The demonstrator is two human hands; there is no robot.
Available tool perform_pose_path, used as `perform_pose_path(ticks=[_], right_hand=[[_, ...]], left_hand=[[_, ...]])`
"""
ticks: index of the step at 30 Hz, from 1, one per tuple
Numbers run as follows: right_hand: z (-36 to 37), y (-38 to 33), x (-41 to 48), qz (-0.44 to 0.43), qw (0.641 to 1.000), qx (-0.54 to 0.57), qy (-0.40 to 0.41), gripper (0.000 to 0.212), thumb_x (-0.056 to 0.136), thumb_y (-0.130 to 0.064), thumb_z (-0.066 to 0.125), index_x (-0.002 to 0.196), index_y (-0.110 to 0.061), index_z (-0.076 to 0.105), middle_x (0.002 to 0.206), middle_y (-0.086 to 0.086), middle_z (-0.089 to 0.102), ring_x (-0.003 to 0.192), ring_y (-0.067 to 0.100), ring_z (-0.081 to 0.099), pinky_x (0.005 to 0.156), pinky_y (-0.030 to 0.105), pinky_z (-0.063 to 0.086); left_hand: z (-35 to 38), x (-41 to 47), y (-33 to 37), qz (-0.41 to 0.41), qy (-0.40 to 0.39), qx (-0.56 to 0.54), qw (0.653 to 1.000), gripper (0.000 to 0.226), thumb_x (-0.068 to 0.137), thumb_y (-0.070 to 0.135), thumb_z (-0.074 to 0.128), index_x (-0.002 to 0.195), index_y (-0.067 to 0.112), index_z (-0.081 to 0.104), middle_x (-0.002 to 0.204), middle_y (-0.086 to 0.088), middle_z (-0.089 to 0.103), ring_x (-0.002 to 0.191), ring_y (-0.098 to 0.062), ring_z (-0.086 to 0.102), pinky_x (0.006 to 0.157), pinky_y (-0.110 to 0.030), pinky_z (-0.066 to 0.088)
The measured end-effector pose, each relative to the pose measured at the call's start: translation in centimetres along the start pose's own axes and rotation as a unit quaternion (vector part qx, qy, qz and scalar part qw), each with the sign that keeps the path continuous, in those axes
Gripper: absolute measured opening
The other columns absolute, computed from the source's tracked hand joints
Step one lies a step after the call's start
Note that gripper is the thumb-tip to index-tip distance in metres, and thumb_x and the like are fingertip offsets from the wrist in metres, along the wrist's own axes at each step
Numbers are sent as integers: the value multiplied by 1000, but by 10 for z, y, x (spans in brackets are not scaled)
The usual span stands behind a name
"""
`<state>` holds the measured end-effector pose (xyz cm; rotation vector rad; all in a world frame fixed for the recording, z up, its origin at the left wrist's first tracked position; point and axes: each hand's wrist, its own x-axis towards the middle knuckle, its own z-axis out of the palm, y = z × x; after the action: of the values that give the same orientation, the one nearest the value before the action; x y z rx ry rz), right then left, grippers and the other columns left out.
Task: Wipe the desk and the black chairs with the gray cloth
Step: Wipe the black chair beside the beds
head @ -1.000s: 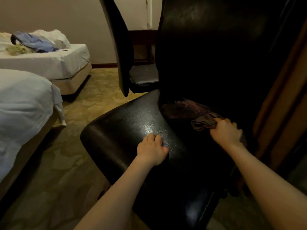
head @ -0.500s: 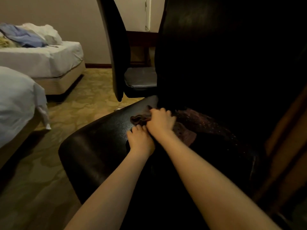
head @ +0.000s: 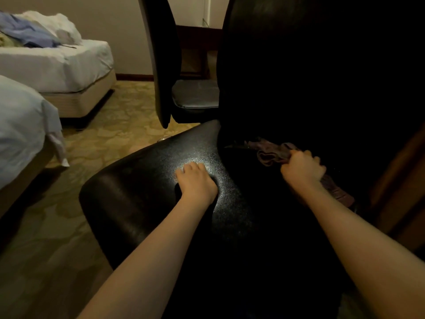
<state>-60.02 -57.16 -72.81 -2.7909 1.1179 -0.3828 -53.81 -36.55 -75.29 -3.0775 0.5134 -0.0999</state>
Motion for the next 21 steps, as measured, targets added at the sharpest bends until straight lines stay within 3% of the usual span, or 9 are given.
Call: perform_pose_path(ticks=[3, 6, 9, 12, 16, 21], right_hand=[[-8, -13, 1, -29, 999, 0, 26, 43, 89, -24, 57, 129, -10, 52, 128, 19, 48, 120, 38, 42, 95, 47, 38], [-10, -63, 4, -73, 995, 40, 48, 42, 88, -24, 54, 130, -18, 53, 127, 16, 51, 119, 36, 45, 96, 44, 40], [1, -122, 12, -129, 988, 76, 22, 39, 86, -27, 54, 125, -24, 56, 127, 11, 54, 119, 33, 49, 95, 40, 41], [28, -153, 18, -164, 986, 16, -19, 39, 88, -27, 55, 126, -20, 54, 132, 10, 49, 122, 31, 43, 97, 42, 37], [35, -145, 38, -136, 990, 23, -15, 42, 88, -26, 55, 128, -17, 52, 135, 11, 45, 124, 32, 40, 98, 43, 34], [23, -80, 63, -63, 998, 14, -10, 45, 89, -24, 55, 131, -11, 49, 135, 14, 44, 125, 35, 40, 99, 45, 34]], left_hand=[[-14, 14, 8, 18, -13, 34, 999, 48, 93, 33, 36, 132, 5, 41, 133, -12, 46, 122, -28, 45, 101, -40, 28], [-16, 27, 19, 57, -6, -10, 998, 44, 92, 28, 39, 130, 7, 43, 132, -13, 47, 122, -28, 46, 100, -40, 29], [-3, 29, 24, 52, 15, -40, 998, 40, 93, 23, 35, 129, 7, 41, 133, -13, 45, 123, -28, 42, 98, -39, 31], [8, 31, 24, 50, 41, -18, 998, 35, 95, 22, 32, 125, 9, 42, 129, -11, 45, 120, -26, 42, 98, -38, 31], [8, 38, 24, 49, 55, -19, 997, 33, 94, 24, 32, 122, 10, 42, 127, -10, 46, 119, -26, 44, 97, -38, 30], [11, 32, 26, 40, 51, -15, 998, 36, 92, 22, 34, 126, 11, 42, 131, -9, 45, 122, -25, 42, 102, -40, 28]])
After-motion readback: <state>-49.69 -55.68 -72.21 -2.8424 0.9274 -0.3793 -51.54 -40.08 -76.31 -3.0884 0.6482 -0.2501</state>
